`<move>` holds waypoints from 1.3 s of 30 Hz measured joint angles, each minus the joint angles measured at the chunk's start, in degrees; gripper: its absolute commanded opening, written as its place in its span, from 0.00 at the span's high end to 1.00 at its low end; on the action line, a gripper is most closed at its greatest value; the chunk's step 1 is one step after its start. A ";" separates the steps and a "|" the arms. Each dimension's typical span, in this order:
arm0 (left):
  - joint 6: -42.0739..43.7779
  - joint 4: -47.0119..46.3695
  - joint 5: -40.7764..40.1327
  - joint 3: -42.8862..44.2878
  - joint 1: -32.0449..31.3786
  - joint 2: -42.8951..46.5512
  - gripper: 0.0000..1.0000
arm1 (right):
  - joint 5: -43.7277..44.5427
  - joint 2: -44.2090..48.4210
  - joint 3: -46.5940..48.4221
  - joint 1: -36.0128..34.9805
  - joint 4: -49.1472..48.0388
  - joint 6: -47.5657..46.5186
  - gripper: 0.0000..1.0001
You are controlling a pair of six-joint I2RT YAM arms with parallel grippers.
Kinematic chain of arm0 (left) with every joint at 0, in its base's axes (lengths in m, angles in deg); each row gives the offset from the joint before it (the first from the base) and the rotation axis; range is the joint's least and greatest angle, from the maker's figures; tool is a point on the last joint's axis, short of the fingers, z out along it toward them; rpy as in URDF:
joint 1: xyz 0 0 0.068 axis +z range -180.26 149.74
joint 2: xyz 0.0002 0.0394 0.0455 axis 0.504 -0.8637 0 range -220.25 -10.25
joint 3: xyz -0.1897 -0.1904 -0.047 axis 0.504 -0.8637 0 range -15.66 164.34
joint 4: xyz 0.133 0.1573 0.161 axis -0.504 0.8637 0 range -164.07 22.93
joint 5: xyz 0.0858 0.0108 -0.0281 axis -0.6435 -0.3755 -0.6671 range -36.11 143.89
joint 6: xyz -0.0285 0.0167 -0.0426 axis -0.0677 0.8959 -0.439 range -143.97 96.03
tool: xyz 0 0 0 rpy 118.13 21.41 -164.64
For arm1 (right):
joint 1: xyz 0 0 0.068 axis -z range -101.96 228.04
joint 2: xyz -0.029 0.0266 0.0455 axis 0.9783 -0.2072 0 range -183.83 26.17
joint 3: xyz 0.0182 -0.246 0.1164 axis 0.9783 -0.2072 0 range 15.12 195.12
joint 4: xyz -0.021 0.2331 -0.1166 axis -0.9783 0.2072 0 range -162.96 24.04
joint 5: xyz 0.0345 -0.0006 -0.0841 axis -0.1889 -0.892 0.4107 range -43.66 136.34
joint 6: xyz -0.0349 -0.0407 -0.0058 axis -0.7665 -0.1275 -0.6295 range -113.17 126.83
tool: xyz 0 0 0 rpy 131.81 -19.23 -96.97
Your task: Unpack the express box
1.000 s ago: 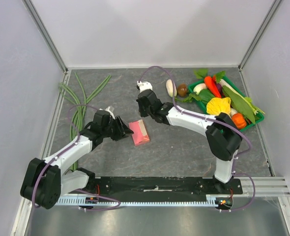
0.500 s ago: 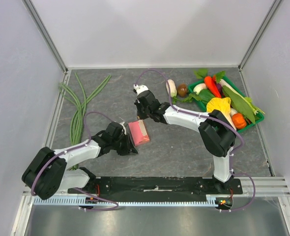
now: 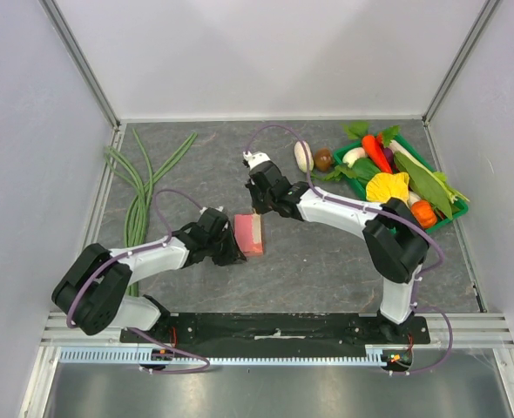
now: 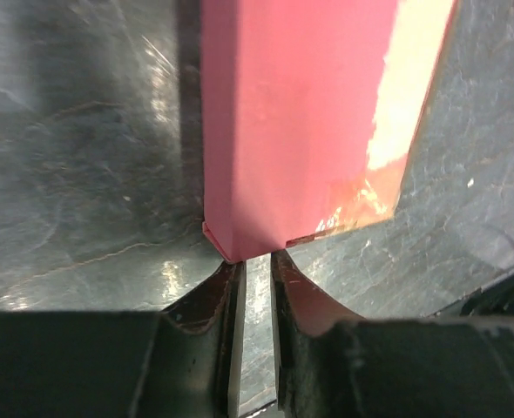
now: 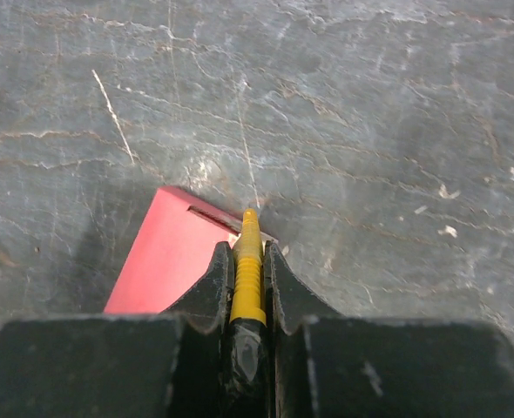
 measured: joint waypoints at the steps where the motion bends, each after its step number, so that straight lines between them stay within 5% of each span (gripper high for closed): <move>1: 0.00 0.74 -0.83 0.46 0.07 -0.04 0.76 | 0.22 0.85 -0.61 0.15 0.28 0.13 1.00; 12: 0.68 5.35 -4.66 4.09 7.89 -1.77 0.76 | 1.49 10.43 -10.23 0.74 2.95 2.12 1.00; 25: 2.32 -2.05 6.05 10.97 16.22 -13.22 0.77 | 4.42 19.65 -18.64 -5.97 9.33 5.79 1.00; 36: 1.44 -9.31 14.12 18.12 16.31 -18.12 0.76 | 4.04 19.67 -18.58 -13.29 9.46 9.53 1.00; 39: 1.46 -8.94 14.23 18.86 16.35 -18.10 0.69 | 4.57 19.69 -18.58 -13.49 9.07 10.56 1.00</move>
